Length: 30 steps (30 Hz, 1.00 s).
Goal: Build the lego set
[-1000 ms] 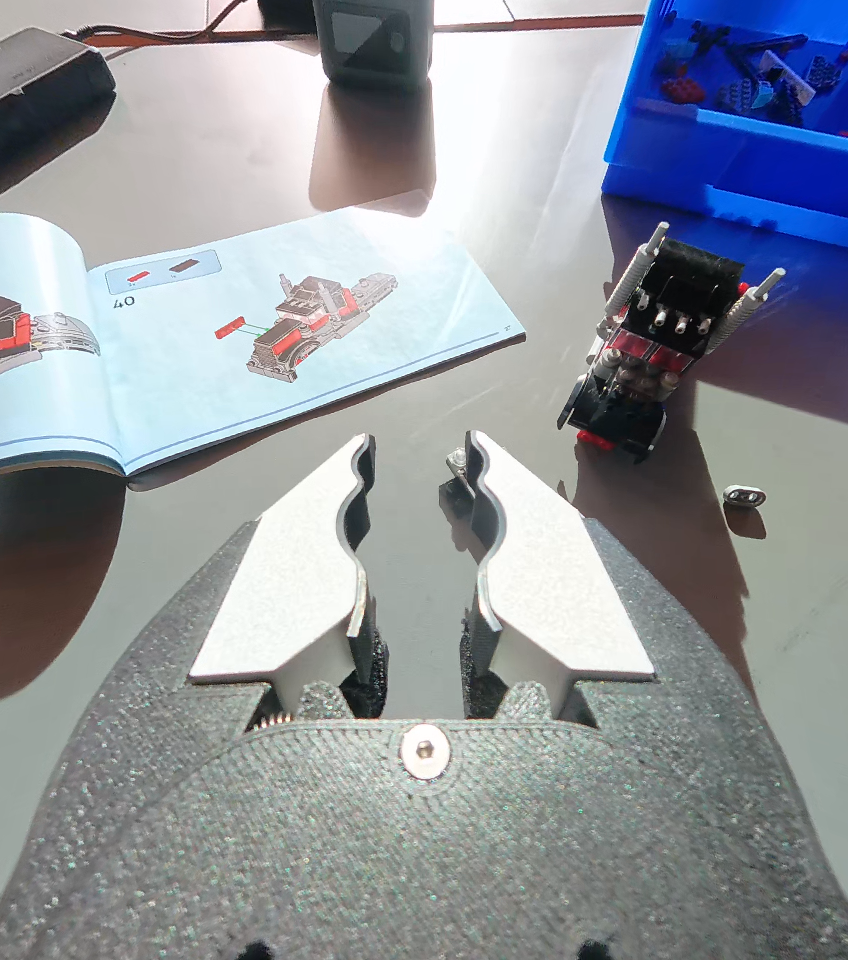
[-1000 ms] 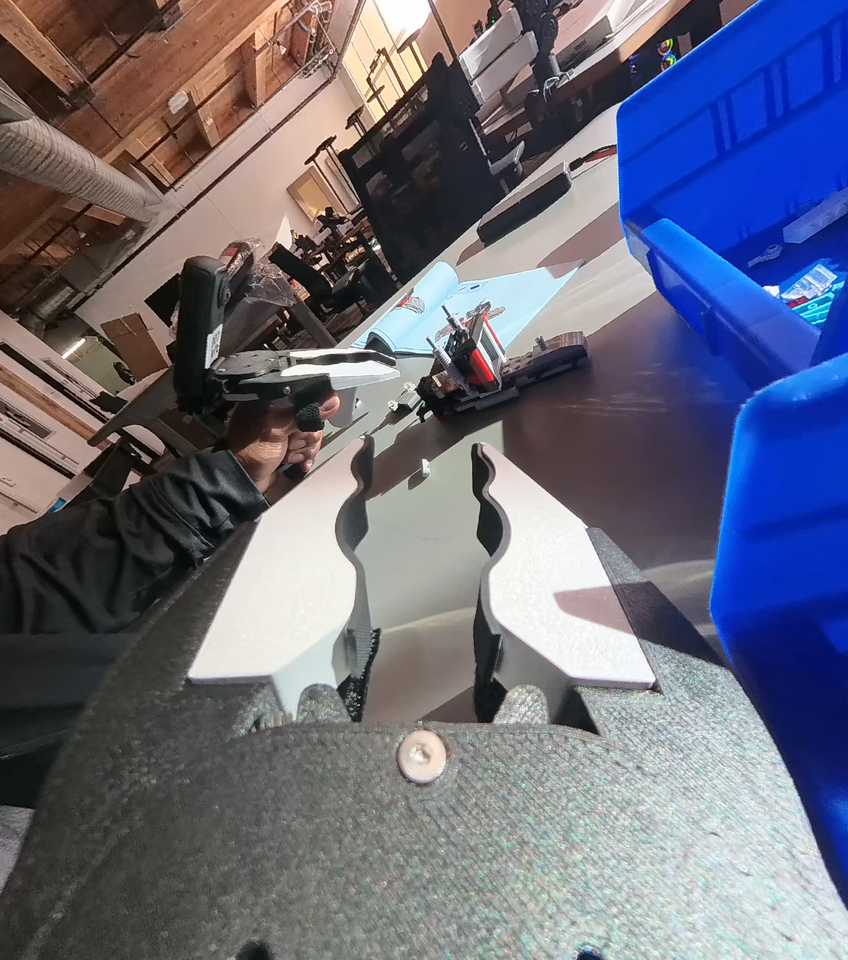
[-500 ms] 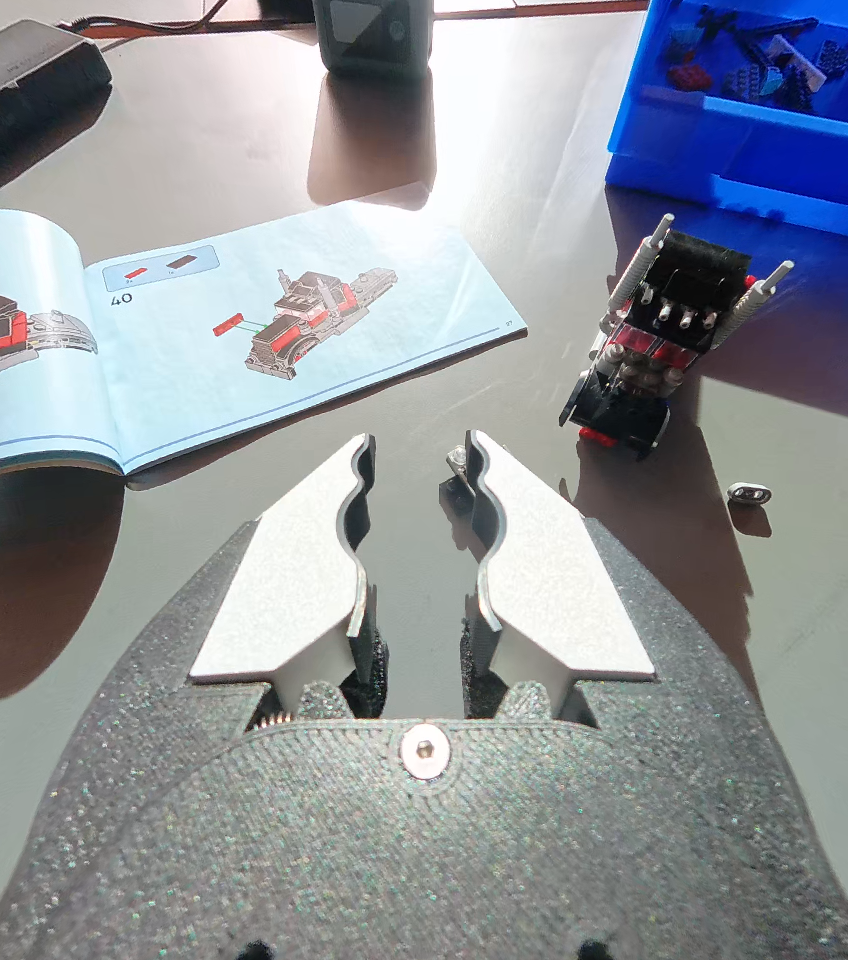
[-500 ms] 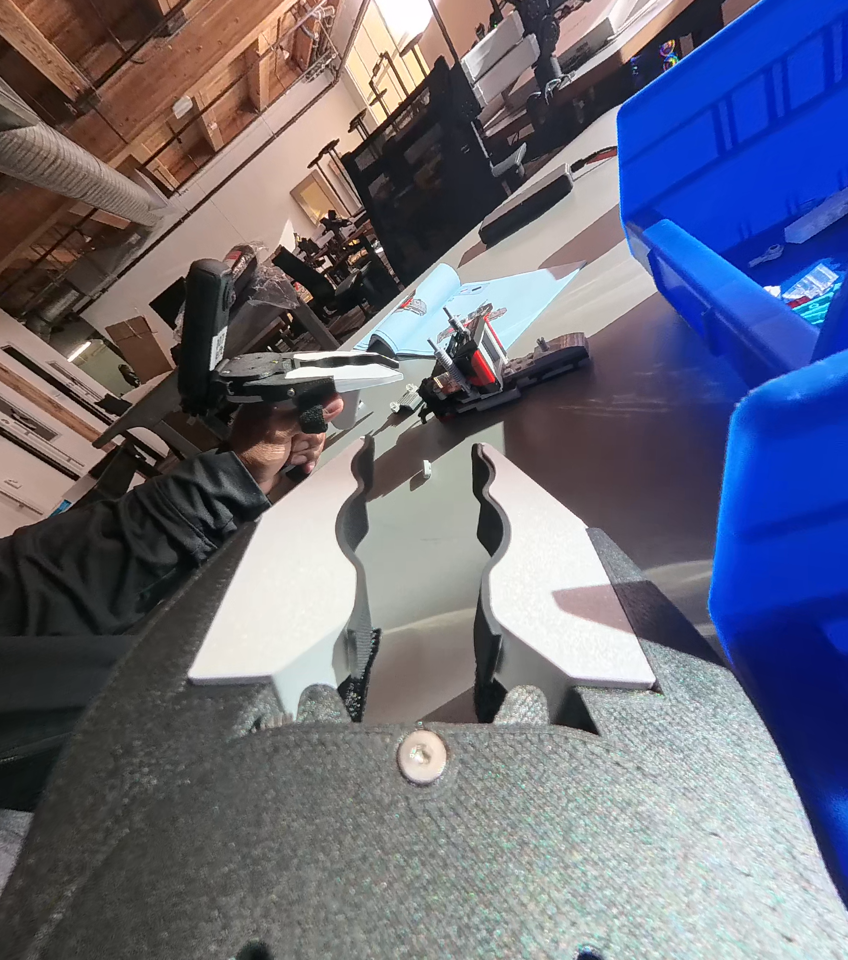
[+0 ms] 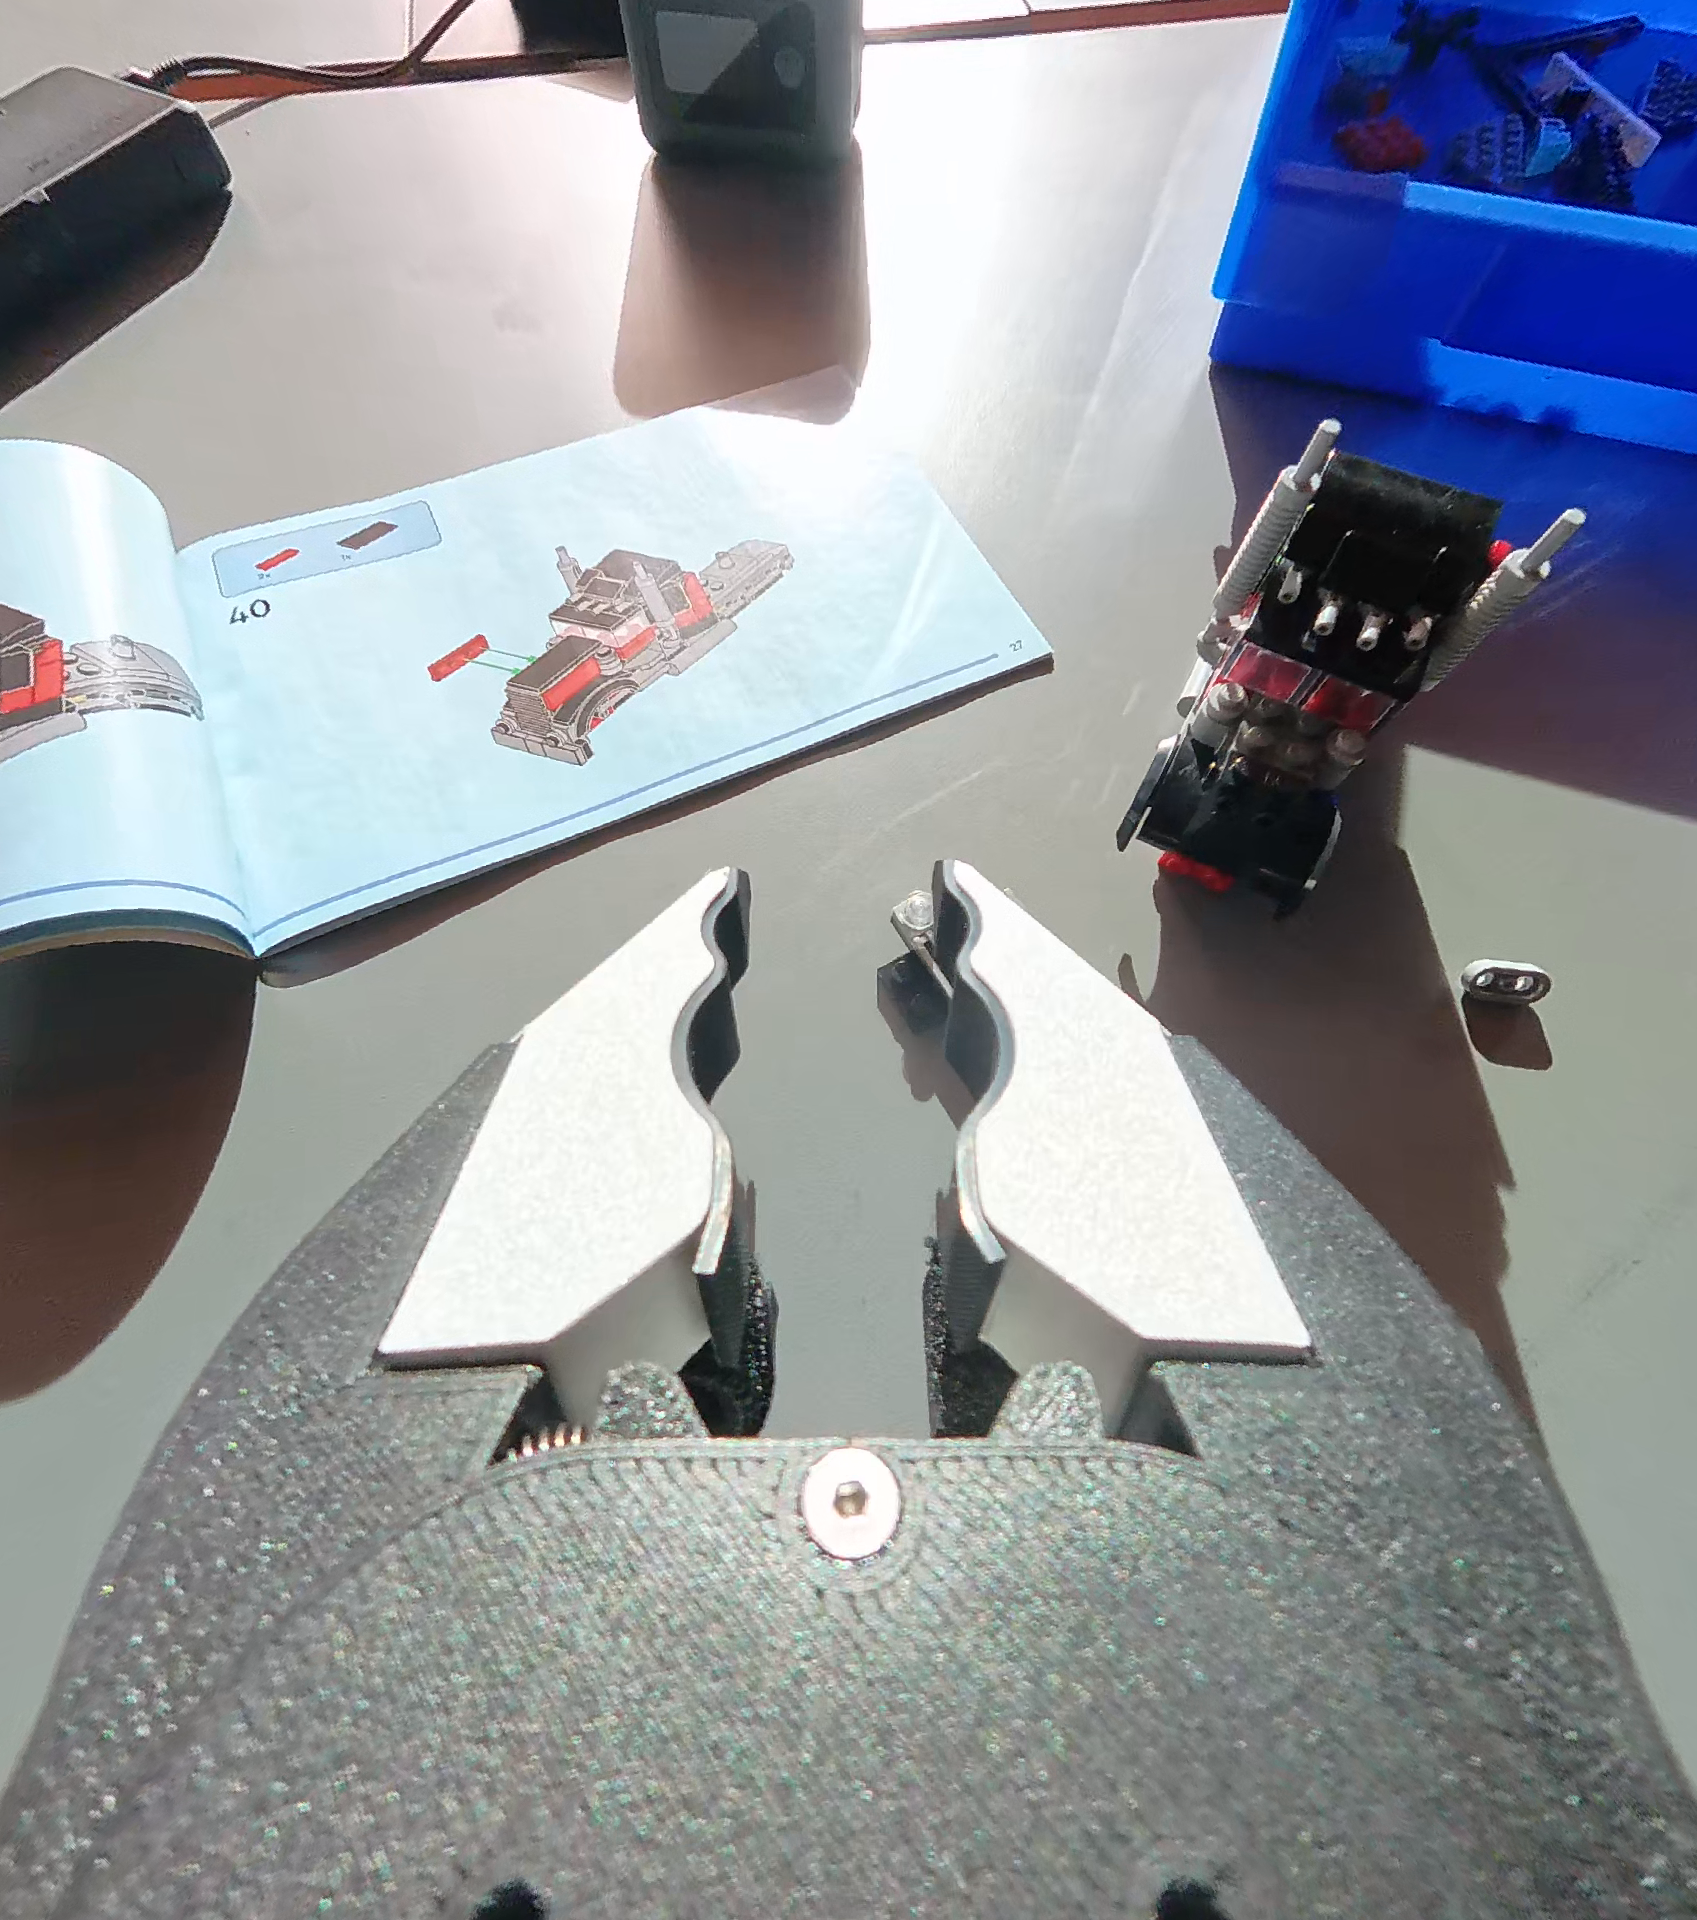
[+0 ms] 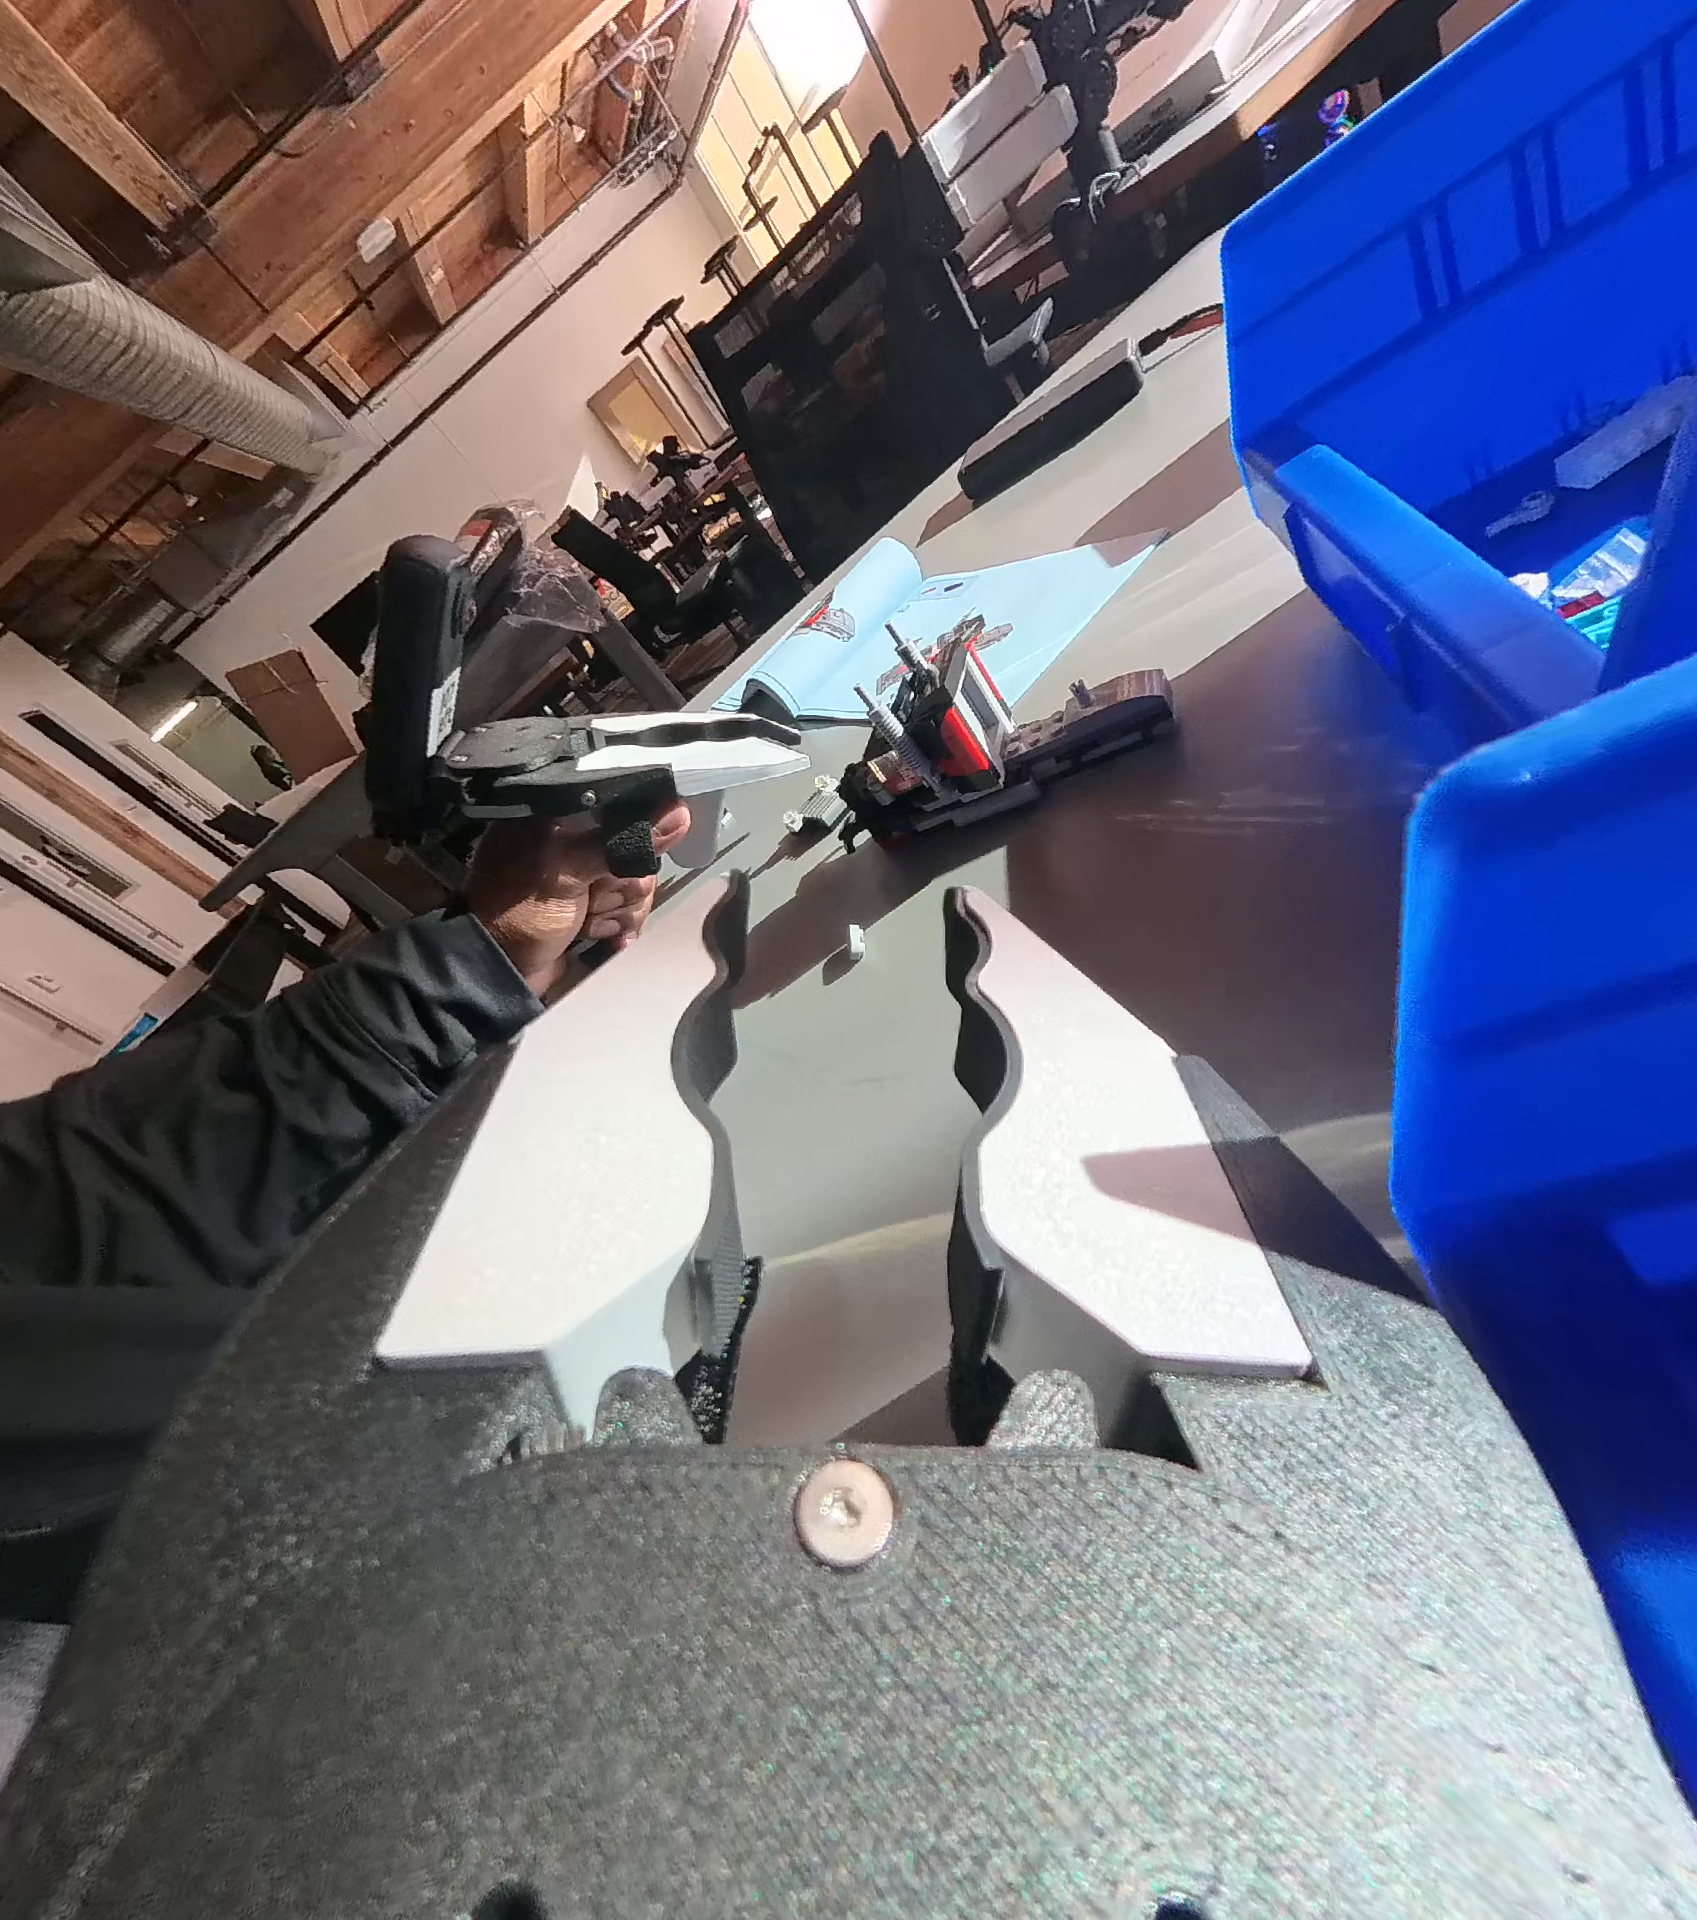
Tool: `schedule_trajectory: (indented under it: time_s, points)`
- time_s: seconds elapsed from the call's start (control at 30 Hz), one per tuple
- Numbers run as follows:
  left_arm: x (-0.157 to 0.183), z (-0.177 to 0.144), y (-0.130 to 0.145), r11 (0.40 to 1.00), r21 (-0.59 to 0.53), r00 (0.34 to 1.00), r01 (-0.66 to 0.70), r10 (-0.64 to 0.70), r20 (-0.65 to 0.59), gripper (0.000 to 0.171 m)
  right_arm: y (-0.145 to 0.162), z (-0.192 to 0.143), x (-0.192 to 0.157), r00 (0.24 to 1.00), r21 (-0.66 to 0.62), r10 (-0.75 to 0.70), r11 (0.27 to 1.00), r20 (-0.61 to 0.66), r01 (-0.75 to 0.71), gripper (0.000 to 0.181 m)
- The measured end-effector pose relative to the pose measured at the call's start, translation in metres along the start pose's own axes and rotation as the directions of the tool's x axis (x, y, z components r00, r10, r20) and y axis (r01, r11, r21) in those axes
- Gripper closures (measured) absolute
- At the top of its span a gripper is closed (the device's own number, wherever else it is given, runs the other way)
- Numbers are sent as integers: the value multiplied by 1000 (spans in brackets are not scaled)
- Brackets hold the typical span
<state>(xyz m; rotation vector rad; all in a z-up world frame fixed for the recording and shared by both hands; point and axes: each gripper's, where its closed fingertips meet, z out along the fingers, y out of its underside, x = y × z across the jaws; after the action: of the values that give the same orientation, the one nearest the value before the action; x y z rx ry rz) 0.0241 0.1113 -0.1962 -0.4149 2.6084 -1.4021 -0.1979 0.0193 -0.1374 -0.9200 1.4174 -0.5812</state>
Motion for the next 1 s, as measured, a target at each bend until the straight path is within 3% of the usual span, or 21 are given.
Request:
schedule_trajectory:
  time_s: [0.4,1.0]
  points:
    - [2,-2,-2,1000,18,1000,-9,10,-9,135,0,2,12,995,-2,-20,1000,-100,20,143]
    - [-2,-9,-10,977,69,966,202,-187,-176,136,-7,14,31,973,19,-30,999,-228,35,147]
